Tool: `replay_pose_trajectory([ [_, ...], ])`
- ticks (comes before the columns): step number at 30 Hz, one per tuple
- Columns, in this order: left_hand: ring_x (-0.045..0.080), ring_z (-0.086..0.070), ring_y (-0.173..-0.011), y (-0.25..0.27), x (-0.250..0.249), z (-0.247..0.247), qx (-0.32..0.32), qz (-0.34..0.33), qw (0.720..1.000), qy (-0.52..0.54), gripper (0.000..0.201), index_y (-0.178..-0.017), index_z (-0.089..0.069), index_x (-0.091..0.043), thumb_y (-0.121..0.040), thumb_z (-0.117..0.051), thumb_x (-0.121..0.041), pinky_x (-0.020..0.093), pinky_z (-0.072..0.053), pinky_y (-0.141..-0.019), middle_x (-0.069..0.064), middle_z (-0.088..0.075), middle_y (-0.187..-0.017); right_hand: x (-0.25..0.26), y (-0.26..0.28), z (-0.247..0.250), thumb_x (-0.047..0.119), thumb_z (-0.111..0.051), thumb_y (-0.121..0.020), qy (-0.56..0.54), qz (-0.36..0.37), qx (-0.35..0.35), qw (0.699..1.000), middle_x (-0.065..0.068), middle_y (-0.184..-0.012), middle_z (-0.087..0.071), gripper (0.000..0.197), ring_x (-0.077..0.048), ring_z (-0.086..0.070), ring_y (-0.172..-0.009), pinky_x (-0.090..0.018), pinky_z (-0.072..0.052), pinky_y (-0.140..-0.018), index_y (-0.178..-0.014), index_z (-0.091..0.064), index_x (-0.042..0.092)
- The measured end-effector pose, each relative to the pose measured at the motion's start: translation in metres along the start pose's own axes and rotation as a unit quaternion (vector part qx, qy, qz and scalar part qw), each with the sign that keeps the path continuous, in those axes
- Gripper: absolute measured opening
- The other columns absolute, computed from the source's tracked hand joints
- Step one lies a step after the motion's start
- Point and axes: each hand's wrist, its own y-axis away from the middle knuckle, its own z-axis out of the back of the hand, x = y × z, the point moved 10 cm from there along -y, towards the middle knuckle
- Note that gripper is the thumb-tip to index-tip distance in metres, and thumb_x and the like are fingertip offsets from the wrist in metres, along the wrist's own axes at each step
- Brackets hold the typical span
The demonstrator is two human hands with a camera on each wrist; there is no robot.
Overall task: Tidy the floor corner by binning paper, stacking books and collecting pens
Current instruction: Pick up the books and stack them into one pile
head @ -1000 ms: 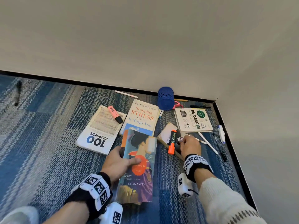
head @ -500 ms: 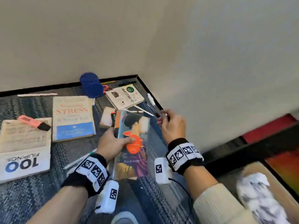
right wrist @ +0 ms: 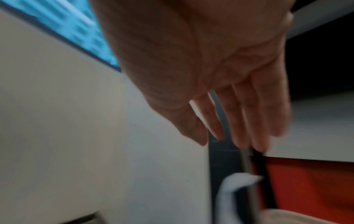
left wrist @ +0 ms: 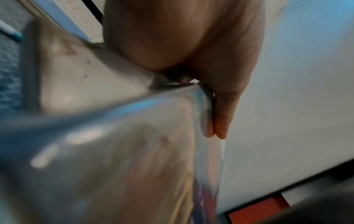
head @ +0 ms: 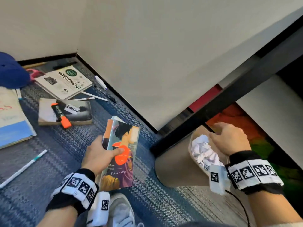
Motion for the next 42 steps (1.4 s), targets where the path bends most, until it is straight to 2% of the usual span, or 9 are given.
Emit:
replay_pose_trajectory([
  [5,0.017,-0.068,-0.084,0.001,0.0,0.056,-0.049,-0.003,0.997,0.058,0.047,-0.093,-0.063,-0.026,-0.058,-0.09,-0.039,0.046,-0.055,-0.082,-0.007,-0.072,-0.089,0.141,0.025,0.02,0.036,-0.059,-0.086,-0.097,0.203,-0.146,0.963,-0.001,-0.09,-0.071,0.024,-0.028,-0.066,-0.088,-0.038,-0.054,-0.078,-0.101,-0.068,0.02],
  [10,0.019,-0.071,-0.09,0.006,-0.011,0.125,-0.108,-0.025,0.978,0.174,0.058,-0.104,-0.066,-0.023,-0.054,-0.093,-0.034,0.047,-0.057,-0.085,-0.003,-0.075,-0.098,0.284,0.037,-0.102,0.057,-0.069,-0.078,-0.244,0.289,0.14,0.915,-0.003,-0.114,-0.063,0.073,-0.019,-0.062,-0.102,-0.026,-0.05,-0.086,-0.132,-0.047,0.014],
  [12,0.022,-0.072,-0.092,0.016,-0.023,0.152,-0.141,-0.045,0.962,0.228,0.048,-0.106,-0.066,-0.017,-0.063,-0.089,-0.017,0.042,-0.058,-0.083,0.002,-0.075,-0.099,0.321,0.06,-0.151,0.058,-0.071,-0.075,-0.332,0.255,0.313,0.852,-0.002,-0.126,-0.056,0.089,-0.016,-0.057,-0.111,-0.016,-0.046,-0.087,-0.142,-0.035,0.011],
  [14,0.027,-0.071,-0.093,0.026,-0.031,0.179,-0.178,-0.062,0.945,0.266,0.045,-0.107,-0.067,-0.011,-0.066,-0.087,-0.016,0.041,-0.059,-0.082,0.007,-0.075,-0.1,0.354,0.092,-0.185,0.057,-0.074,-0.071,-0.431,0.234,0.45,0.746,-0.005,-0.132,-0.059,0.092,-0.019,-0.059,-0.117,-0.03,-0.048,-0.097,-0.142,-0.041,0.008],
  [18,0.025,-0.07,-0.09,0.045,-0.052,0.231,-0.214,-0.123,0.925,0.29,0.046,-0.112,-0.066,-0.006,-0.073,-0.08,-0.024,0.042,-0.057,-0.084,0.012,-0.073,-0.105,0.413,0.155,-0.172,0.016,-0.067,-0.086,-0.516,0.304,0.558,0.575,-0.011,-0.123,-0.065,0.043,-0.023,-0.064,-0.11,-0.034,-0.05,-0.098,-0.126,-0.058,0.004],
  [26,0.017,-0.071,-0.095,0.056,-0.079,0.292,-0.209,-0.099,0.964,0.128,0.04,-0.114,-0.067,-0.014,-0.079,-0.078,-0.031,0.031,-0.057,-0.081,0.0,-0.074,-0.105,0.46,0.159,-0.125,0.01,-0.08,-0.072,-0.569,0.388,0.476,0.547,-0.007,-0.124,-0.066,0.069,-0.025,-0.063,-0.115,-0.043,-0.05,-0.098,-0.133,-0.049,0.014],
  [30,0.017,-0.07,-0.082,0.048,-0.076,0.306,-0.119,0.025,0.98,-0.157,0.069,-0.103,-0.071,-0.02,-0.06,-0.072,-0.074,0.034,-0.059,-0.07,-0.001,-0.072,-0.098,0.452,0.142,-0.126,0.01,-0.084,-0.067,-0.579,0.388,0.446,0.561,-0.003,-0.116,-0.07,0.067,-0.022,-0.067,-0.109,-0.043,-0.054,-0.088,-0.125,-0.051,0.014],
  [37,0.023,-0.063,-0.08,0.092,-0.08,0.341,0.015,0.164,0.771,-0.616,0.077,-0.088,-0.069,-0.014,-0.07,-0.044,-0.085,0.029,-0.046,-0.065,0.002,-0.068,-0.083,0.448,0.133,-0.147,0.013,-0.086,-0.059,-0.577,0.341,0.471,0.574,-0.001,-0.105,-0.074,0.07,-0.016,-0.072,-0.094,-0.032,-0.057,-0.075,-0.122,-0.056,0.013],
  [42,0.017,-0.07,-0.077,0.128,-0.069,0.338,-0.098,0.144,0.916,-0.362,0.077,-0.086,-0.066,-0.016,-0.065,-0.037,-0.084,0.029,-0.055,-0.065,0.002,-0.071,-0.09,0.485,0.177,-0.133,0.014,-0.073,-0.074,-0.521,0.355,0.565,0.533,-0.003,-0.118,-0.07,0.052,-0.012,-0.067,-0.106,-0.019,-0.052,-0.084,-0.124,-0.061,0.005],
])
